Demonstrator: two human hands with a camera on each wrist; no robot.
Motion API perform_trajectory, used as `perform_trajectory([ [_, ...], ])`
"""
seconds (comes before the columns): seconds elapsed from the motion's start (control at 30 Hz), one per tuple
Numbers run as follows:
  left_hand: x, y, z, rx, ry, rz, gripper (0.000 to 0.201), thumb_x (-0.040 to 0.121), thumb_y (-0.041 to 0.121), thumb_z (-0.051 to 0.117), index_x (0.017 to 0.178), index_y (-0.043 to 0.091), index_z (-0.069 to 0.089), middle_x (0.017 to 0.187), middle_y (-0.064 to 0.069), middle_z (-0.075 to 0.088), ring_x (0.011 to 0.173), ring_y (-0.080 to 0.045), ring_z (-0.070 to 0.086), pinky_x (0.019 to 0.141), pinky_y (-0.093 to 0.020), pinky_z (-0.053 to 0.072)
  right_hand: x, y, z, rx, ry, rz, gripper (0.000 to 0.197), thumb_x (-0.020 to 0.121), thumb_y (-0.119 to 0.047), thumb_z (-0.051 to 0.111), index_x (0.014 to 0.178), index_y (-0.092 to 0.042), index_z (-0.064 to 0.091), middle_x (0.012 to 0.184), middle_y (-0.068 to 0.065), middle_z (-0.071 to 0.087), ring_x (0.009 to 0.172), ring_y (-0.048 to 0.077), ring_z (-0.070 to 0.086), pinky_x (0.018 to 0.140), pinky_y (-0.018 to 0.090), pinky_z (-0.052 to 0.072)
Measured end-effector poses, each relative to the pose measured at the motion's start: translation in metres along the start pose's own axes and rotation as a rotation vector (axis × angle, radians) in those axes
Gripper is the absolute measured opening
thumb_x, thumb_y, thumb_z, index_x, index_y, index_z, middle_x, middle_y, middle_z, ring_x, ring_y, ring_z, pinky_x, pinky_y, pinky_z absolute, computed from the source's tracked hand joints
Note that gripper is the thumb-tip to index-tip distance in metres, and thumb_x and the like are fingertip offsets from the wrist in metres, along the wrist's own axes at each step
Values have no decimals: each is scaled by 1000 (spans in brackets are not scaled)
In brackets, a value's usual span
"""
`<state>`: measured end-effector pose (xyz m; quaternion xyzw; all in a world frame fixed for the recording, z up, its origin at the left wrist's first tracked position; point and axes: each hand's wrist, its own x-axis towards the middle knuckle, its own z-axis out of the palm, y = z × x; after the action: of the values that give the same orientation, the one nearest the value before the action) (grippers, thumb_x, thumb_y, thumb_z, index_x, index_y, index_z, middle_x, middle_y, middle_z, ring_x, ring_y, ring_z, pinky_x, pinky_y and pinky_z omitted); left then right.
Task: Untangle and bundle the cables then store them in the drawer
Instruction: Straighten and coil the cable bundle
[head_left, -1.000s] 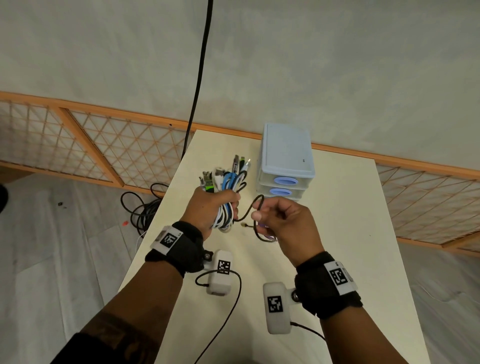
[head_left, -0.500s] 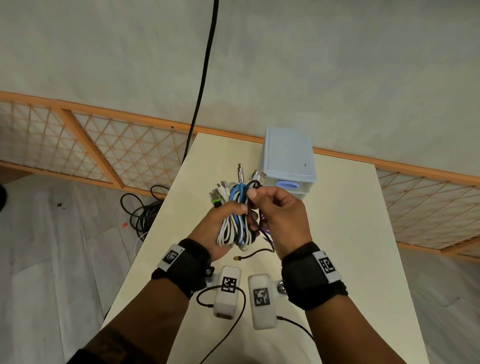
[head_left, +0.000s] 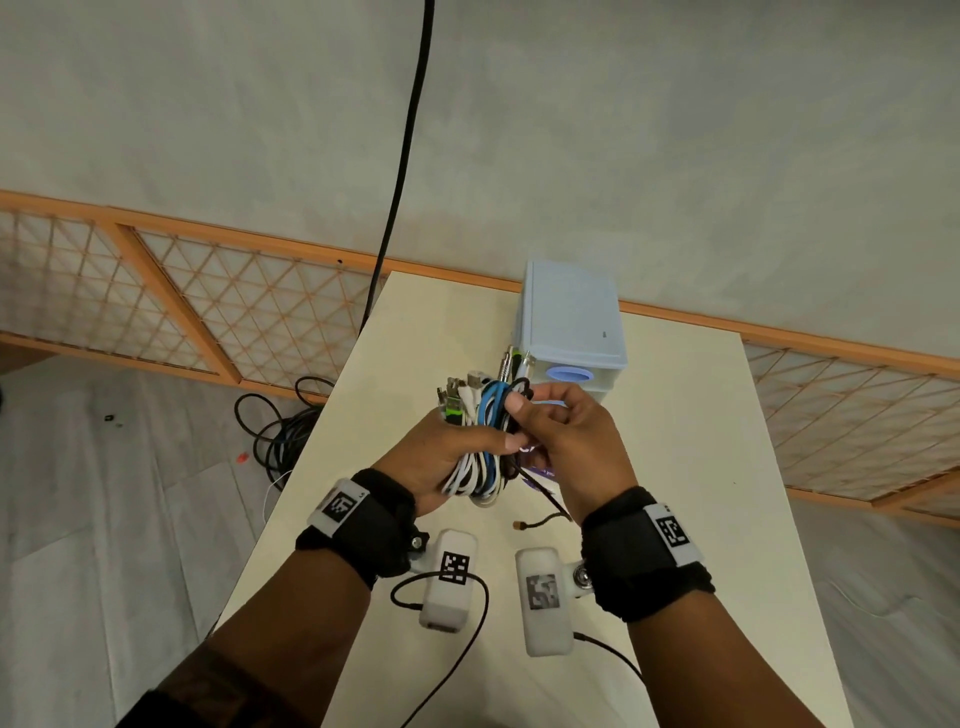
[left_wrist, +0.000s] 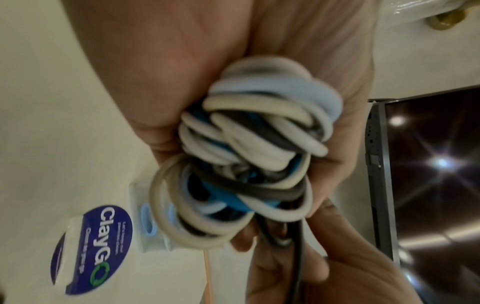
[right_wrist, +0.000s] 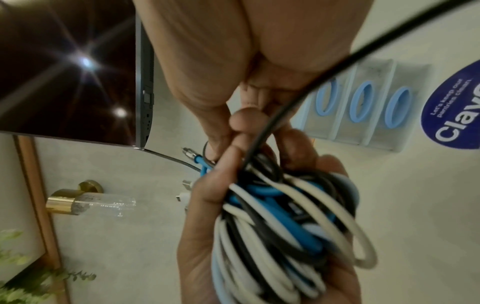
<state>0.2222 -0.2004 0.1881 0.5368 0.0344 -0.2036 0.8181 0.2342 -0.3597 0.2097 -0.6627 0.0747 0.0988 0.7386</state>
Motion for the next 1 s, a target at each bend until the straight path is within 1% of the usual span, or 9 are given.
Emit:
perform_trajectory([
  [0.07, 3, -2, -4, 68, 21, -9, 41, 79, -2, 75, 120, -6, 70, 116, -34, 70, 110, -50, 68, 104, -62, 52, 2, 5, -4, 54, -37, 58, 34, 89, -18, 76, 111, 3, 60, 65, 5, 63, 50, 13, 52, 54, 27, 45],
  [0.13, 4, -2, -3, 115, 57, -24, 49, 71, 2, 80, 118, -9, 70, 115, -39, 69, 110, -57, 67, 106, -67, 49, 3, 8, -7, 35, -45, 95, 37, 86, -23, 77, 108, 2, 61, 65, 3, 62, 48, 12, 44, 58, 32, 35],
  [0.23, 4, -3, -2, 147, 68, -14, 35, 75, 0, 80, 109, -9, 72, 98, -32, 75, 91, -43, 75, 93, -54, 61, 4, 3, -9, -49, -19, 83, 21, 87, -21, 77, 93, -9, 60, 69, 6, 65, 47, 13, 42, 54, 29, 32],
  [0.33, 2, -5, 1, 125, 61, -20, 17, 86, -7, 73, 103, -2, 74, 81, -15, 74, 73, -26, 73, 71, -33, 58, 4, -3, -6, -138, 30, -27, 23, 87, -13, 77, 77, -12, 56, 64, 5, 68, 57, 19, 56, 59, 35, 49],
  [0.43, 5, -4, 4, 114, 138, -4, 17, 78, 2, 80, 94, 1, 76, 80, -16, 72, 70, -27, 71, 69, -33, 56, 4, -1, -5, -206, 45, -82, 20, 90, -16, 74, 81, -6, 59, 63, 3, 67, 62, 25, 55, 61, 41, 50],
  [0.6, 17, 9, 5, 13, 351, 51, 12, 84, 1, 77, 93, -5, 73, 70, -15, 67, 59, -26, 65, 60, -32, 56, -9, 9, -7, -167, -192, 83, 30, 97, -34, 64, 118, -14, 59, 104, 3, 70, 81, 13, 65, 73, 31, 51],
  [0.77, 27, 20, -8, 2, 443, 104, 29, 64, 20, 82, 82, -1, 72, 67, -18, 64, 59, -32, 61, 72, -44, 54, -24, 27, -16, -321, -332, 97, 12, 97, -21, 66, 102, -10, 67, 82, -1, 67, 65, 16, 55, 63, 23, 50],
  [0.9, 29, 24, -27, -106, 466, 117, 10, 83, 10, 74, 79, 3, 69, 68, -11, 60, 53, -26, 59, 62, -34, 54, -30, 32, -32, -294, -275, 87, 15, 95, -14, 67, 83, -19, 74, 74, -1, 66, 69, 17, 58, 74, 28, 55],
  [1.0, 25, 28, -39, -170, 410, 96, 15, 94, 2, 64, 80, 5, 64, 65, -7, 56, 53, -21, 56, 56, -32, 54, -30, 27, -44, -122, -139, 121, 16, 93, -7, 68, 90, -15, 81, 94, 6, 76, 89, 20, 66, 82, 35, 60],
])
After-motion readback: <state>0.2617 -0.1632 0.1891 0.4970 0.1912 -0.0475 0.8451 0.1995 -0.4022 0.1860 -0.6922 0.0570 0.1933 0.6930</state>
